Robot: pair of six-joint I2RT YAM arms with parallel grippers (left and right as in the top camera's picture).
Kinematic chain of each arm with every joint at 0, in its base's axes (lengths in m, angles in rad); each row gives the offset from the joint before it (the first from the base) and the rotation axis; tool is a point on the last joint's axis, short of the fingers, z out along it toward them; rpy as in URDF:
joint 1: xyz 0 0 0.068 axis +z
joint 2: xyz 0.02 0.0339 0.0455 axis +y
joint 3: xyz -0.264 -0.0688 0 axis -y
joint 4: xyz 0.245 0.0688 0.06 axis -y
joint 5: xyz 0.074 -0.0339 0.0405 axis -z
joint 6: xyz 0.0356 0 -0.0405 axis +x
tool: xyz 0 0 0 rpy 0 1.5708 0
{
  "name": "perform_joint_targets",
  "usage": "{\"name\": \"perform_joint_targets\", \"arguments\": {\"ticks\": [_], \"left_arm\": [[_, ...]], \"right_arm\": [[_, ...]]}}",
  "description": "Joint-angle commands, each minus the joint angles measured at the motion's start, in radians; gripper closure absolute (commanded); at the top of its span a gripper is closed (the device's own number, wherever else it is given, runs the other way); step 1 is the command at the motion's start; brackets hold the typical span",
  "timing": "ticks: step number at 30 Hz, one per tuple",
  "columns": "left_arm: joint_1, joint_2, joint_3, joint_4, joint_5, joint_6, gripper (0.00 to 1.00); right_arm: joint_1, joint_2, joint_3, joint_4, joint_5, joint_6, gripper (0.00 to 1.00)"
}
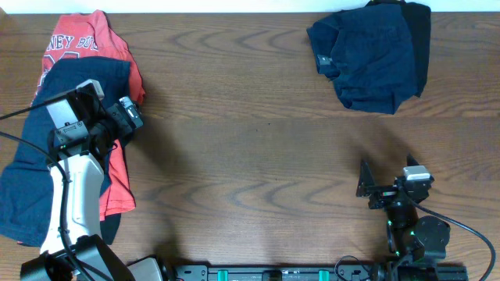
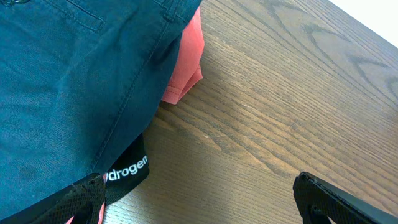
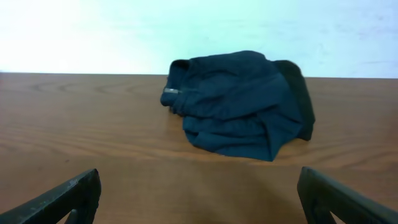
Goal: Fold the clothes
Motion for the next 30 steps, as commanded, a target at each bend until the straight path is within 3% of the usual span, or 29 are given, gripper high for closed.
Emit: {"name": "perform_joint_targets", "arguments": {"ticks": [1, 30], "left_arm": [[-0.002, 0.006, -0.011, 0.000, -0.009, 0.006, 0.02], [-0.002, 0.006, -0.011, 0.000, -0.009, 0.006, 0.02]], "right_arm": [[0.008, -0.010, -0.019, 0.022, 0.050, 0.013, 0.01], [0.008, -0.010, -0.040, 0.069, 0.053, 0.013, 0.01]]}}
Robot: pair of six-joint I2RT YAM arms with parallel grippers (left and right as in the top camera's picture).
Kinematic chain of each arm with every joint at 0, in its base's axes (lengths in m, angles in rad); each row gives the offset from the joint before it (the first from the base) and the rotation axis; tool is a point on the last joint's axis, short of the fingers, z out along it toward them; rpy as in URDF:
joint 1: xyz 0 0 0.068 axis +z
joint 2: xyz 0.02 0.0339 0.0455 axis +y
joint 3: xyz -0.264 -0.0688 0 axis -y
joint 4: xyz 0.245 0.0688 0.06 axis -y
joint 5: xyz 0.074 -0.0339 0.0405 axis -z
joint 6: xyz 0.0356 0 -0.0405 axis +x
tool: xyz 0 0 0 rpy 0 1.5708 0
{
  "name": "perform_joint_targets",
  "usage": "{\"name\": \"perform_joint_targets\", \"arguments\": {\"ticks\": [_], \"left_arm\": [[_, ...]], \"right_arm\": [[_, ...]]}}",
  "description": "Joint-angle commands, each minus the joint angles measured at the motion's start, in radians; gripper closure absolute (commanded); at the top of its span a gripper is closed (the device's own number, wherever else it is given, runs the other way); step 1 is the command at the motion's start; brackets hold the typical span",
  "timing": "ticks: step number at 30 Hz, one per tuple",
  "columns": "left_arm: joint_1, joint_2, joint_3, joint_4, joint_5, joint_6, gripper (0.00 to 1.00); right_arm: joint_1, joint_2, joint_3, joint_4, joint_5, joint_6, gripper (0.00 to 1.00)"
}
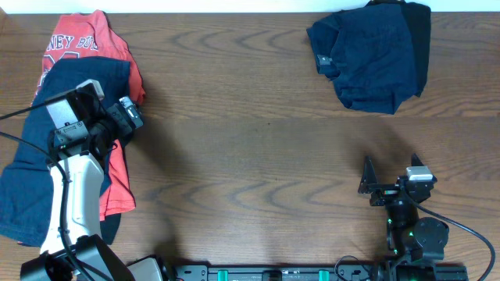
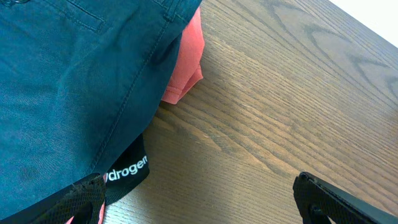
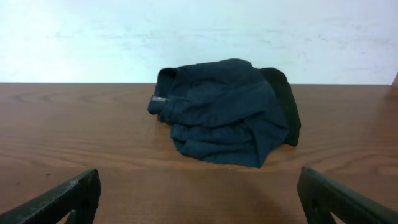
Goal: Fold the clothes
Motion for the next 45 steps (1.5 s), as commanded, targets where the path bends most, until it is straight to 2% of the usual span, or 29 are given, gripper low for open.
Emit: {"name": "perform_joint_targets", "arguments": {"ticks": [1, 5, 13, 20, 22, 33, 40, 45], "left_arm": [[-0.002, 0.006, -0.011, 0.000, -0.009, 0.006, 0.02], [0.001, -0.028, -0.012, -0.025, -0.013, 0.006, 0.02], [-0.035, -0.210, -0.032, -0.102, -0.001, 0.020, 0.02], [-0.227, -0.444, -0.161, -0.016, -0.001, 0.335, 0.02], [-0.268, -0.513, -0.209, 0.020, -0.002, 0.386, 0.02], [-0.311, -0.858, -0.545, 0.237, -0.002, 0.387, 0.02], [-0.311, -1.091, -0.745, 0.377, -0.040, 0.319, 0.02], [-0.317, -1.202, -0.816, 0.393, -0.081, 0.297, 0.02]], "right_arm": [[0.008, -0.008, -0.007, 0.003, 0.011, 0.013, 0.01], [0.008, -0.008, -0.007, 0.003, 0.011, 0.013, 0.01], [0.008, -0.008, -0.007, 0.002, 0.011, 0.013, 0.01], [0.008, -0.008, -0.007, 0.003, 0.011, 0.013, 0.01], [0.008, -0.008, -0.007, 0.003, 0.011, 0.013, 0.01], [0.008, -0.008, -0.007, 0.003, 0.011, 0.013, 0.01], [0.008, -0.008, -0.007, 0.003, 0.011, 0.013, 0.01], [0.008, -0.008, -0.007, 0.003, 0.011, 0.013, 0.01]]}}
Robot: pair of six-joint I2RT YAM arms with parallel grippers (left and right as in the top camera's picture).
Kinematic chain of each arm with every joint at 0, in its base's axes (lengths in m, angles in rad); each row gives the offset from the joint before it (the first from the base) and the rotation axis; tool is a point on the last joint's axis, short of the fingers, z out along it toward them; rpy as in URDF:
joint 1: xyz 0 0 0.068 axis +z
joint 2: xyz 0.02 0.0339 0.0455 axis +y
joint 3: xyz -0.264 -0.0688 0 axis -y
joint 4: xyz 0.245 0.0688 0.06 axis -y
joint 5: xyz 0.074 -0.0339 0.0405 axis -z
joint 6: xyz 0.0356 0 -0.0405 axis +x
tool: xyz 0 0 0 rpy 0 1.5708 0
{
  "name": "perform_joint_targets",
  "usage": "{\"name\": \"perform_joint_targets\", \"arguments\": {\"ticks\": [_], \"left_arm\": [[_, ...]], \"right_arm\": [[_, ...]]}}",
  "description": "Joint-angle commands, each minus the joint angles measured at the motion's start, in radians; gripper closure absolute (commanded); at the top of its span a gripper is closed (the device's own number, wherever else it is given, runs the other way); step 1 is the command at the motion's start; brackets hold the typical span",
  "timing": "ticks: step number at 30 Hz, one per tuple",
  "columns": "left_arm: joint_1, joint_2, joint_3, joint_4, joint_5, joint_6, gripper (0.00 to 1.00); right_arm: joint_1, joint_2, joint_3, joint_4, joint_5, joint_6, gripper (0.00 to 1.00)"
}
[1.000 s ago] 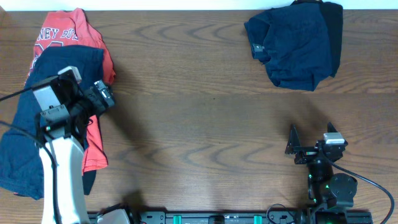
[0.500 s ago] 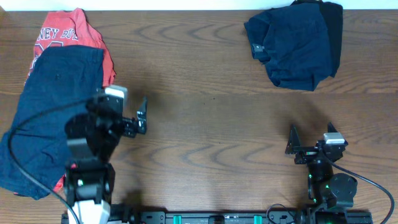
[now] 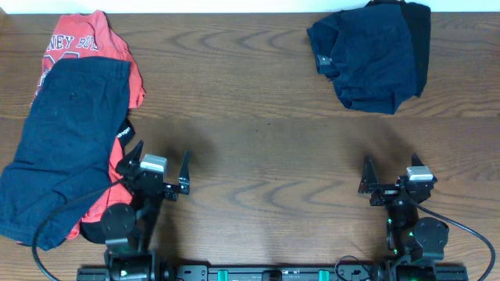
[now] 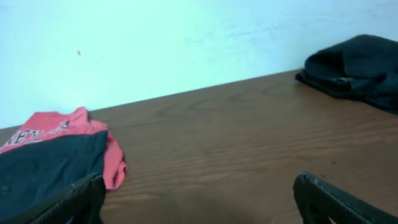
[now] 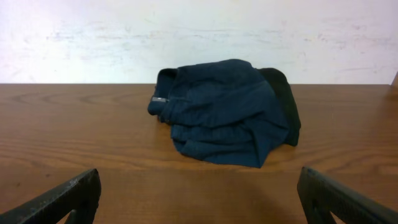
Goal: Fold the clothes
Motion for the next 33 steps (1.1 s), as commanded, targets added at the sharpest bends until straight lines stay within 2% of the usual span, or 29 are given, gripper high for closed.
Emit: {"name": "perform_joint_targets", "arguments": {"ticks": [1, 11, 22, 33], "left_arm": [[-0.012, -0.061, -0.031, 0.005, -0.047, -0.028, 0.02], [-0.055, -0.158, -0.068, -0.010, -0.105, -0.027, 0.02], [-0.058, -0.242, -0.107, -0.033, -0.105, -0.028, 0.02], [-0.060, -0.261, -0.107, -0.195, -0.105, -0.047, 0.02]], "right_arm": [[0.006, -0.007, -0.007, 0.002, 0.010, 0.009, 0.01], [0.006, -0.007, -0.007, 0.002, 0.010, 0.010, 0.01], [0.006, -0.007, -0.007, 0.001, 0.010, 0.010, 0.01], [0.006, -0.007, -0.007, 0.002, 0.010, 0.009, 0.01]]}}
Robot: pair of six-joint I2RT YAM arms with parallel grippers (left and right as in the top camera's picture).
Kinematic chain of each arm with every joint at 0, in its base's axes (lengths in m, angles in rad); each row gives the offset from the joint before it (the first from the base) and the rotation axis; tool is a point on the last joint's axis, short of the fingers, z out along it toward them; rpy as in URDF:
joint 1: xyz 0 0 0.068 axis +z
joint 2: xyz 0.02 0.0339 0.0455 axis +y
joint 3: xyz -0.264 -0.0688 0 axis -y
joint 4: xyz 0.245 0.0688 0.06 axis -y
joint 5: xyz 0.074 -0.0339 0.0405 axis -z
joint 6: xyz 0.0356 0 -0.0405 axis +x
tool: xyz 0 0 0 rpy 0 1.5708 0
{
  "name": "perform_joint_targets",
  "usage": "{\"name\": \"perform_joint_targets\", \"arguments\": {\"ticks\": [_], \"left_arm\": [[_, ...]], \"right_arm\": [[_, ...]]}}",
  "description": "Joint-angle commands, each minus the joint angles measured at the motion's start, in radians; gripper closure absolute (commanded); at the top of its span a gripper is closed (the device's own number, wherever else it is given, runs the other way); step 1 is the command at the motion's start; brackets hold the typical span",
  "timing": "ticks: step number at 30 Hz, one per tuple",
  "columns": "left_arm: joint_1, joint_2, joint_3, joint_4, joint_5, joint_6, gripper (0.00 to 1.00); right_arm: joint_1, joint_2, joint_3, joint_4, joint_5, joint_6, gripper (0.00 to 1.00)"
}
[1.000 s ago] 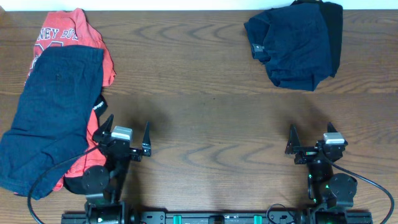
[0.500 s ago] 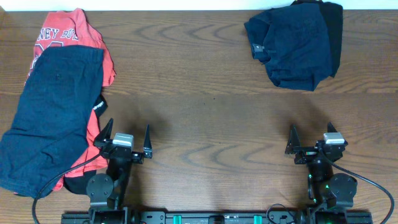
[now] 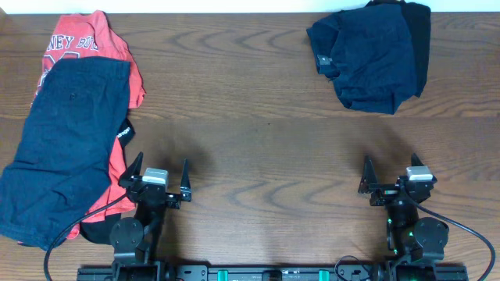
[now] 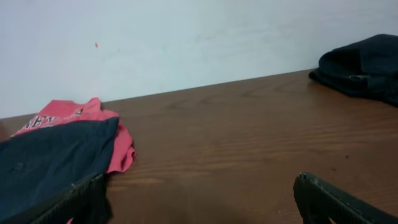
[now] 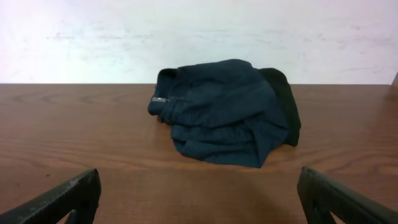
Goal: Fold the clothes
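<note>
Navy shorts [image 3: 66, 140] lie spread flat at the left, on top of a red T-shirt [image 3: 78, 40] with white lettering. A crumpled pile of dark navy clothes [image 3: 371, 55] sits at the far right; the right wrist view shows that pile [image 5: 227, 112] ahead. My left gripper [image 3: 156, 181] rests open near the front edge, beside the shorts' right hem, holding nothing. My right gripper [image 3: 394, 176] rests open at the front right, empty, well short of the pile.
The wooden table [image 3: 250, 148] runs between the two heaps. A white wall [image 5: 199, 31] stands behind the far edge. A black rail with green fittings [image 3: 266, 273] lines the front edge.
My left gripper has shifted slightly left and back near the front edge, still open. The clothes and the right gripper have not moved.
My left gripper was open over the navy shorts on the red shirt, and stayed there a second later while the right gripper settled at the front right. Then the left arm had withdrawn to the front edge, leaving the shorts flat, where it rests now.
</note>
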Motion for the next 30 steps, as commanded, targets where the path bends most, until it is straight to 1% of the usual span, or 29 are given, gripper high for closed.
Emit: {"name": "perform_joint_targets", "arguments": {"ticks": [1, 6, 30], "left_arm": [[-0.006, -0.009, -0.008, -0.055, 0.002, -0.028, 0.02], [-0.008, -0.001, -0.008, -0.050, 0.001, -0.053, 0.02], [-0.008, 0.015, -0.008, -0.050, 0.001, -0.052, 0.02]], "right_arm": [[0.005, -0.007, -0.007, 0.002, 0.010, 0.010, 0.01], [0.005, -0.007, -0.007, 0.002, 0.010, 0.010, 0.01], [0.005, -0.007, -0.007, 0.002, 0.010, 0.010, 0.01]]}}
